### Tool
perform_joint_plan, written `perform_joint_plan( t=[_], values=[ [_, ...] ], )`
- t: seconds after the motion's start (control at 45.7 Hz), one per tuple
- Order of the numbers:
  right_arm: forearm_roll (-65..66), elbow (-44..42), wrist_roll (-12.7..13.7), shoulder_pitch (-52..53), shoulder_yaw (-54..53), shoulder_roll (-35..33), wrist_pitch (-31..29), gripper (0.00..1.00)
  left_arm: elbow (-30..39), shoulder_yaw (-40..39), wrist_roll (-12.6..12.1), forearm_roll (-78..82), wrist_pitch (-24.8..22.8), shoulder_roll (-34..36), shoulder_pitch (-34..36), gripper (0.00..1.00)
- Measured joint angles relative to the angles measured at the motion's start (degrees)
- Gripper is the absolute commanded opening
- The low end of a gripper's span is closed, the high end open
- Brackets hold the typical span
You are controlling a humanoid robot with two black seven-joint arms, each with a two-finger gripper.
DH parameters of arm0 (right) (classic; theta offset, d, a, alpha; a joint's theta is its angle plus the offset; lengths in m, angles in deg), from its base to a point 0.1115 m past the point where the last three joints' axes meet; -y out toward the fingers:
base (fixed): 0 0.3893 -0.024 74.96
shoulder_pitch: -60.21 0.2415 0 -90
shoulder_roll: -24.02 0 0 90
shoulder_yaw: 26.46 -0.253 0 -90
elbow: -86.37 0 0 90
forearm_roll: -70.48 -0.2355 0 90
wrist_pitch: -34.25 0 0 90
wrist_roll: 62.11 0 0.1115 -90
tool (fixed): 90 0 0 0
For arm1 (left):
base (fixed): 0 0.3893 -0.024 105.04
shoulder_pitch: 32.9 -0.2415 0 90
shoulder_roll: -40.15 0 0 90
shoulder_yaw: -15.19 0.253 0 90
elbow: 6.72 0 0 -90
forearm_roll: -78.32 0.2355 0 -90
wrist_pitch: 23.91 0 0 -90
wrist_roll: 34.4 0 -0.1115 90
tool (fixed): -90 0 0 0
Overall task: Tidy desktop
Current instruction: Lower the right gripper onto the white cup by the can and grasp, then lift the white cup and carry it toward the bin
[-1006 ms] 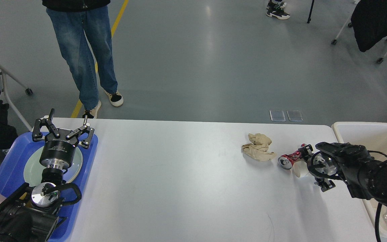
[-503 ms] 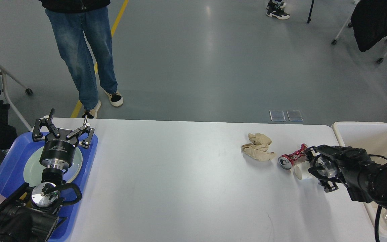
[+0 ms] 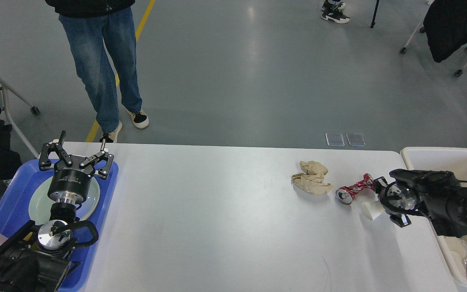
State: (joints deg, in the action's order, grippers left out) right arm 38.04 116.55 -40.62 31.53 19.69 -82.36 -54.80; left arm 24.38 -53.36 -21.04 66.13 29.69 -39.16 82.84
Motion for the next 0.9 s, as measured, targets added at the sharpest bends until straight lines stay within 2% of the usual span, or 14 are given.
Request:
perform_joint_plan(
  t=[0.219,0.437,0.525,0.634,0.896],
  values=[
    [1.3,10.5,0.5,7.0,1.5,-5.7,-0.6,0.0,0.0,0.0,0.0,0.0,0.0,0.0,0.0,0.96],
    [1.5,21.9,0.6,19.1,10.1,-9.6,-4.4,0.0,0.0,0.0,0.0,0.0,0.0,0.0,0.0,0.96],
    [1.8,26.8,0.3,25.8,15.3,-10.2,-8.4,0.0,0.0,0.0,0.0,0.0,0.0,0.0,0.0,0.96],
    [4.8,33.0,0.0,35.8,20.8,-10.4,-16.9,0.0,0.0,0.1,0.0,0.0,0.0,0.0,0.0,0.96],
    [19.4,52.3,-1.4,59.5,26.6,-10.4,-31.5,0.0,0.0,0.1,-0.1,0.0,0.0,0.0,0.0,0.96]
  ],
)
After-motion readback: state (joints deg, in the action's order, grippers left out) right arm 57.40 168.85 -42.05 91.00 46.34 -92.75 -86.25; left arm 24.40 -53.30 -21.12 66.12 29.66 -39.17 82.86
